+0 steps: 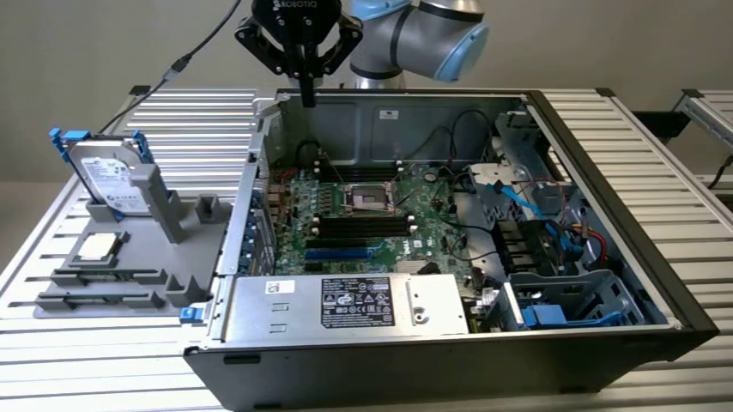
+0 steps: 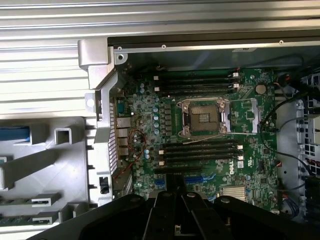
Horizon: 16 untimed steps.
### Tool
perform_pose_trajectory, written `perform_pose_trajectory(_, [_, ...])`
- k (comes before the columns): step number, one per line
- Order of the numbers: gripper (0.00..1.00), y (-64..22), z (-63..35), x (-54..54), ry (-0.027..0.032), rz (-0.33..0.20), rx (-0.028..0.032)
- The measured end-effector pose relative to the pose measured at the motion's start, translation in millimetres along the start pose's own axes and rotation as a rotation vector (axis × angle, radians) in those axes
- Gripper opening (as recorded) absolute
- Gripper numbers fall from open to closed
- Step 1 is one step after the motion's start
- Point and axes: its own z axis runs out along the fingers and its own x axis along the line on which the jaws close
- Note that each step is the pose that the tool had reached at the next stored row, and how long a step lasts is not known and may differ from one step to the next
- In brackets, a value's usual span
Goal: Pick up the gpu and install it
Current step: 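Reach for the gpu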
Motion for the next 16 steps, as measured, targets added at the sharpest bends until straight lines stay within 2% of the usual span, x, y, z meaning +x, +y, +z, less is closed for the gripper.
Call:
perform_pose_trajectory(3, [0.11, -1.5, 3.2, -2.3, 0.0052, 0.0, 0.0006])
perform_pose_trajectory(6, [0.11, -5.0, 11.0, -7.8, 0.0171, 0.001, 0.0019])
perform_pose_trajectory(8, [0.11, -6.5, 14.6, -10.5, 0.0226, 0.001, 0.0026])
perform_pose_trajectory(10, [0.11, -7.0, 15.8, -11.5, 0.0248, 0.001, 0.0032])
perform_pose_trajectory(16, [0.11, -7.0, 16.0, -11.5, 0.0247, 0.001, 0.003])
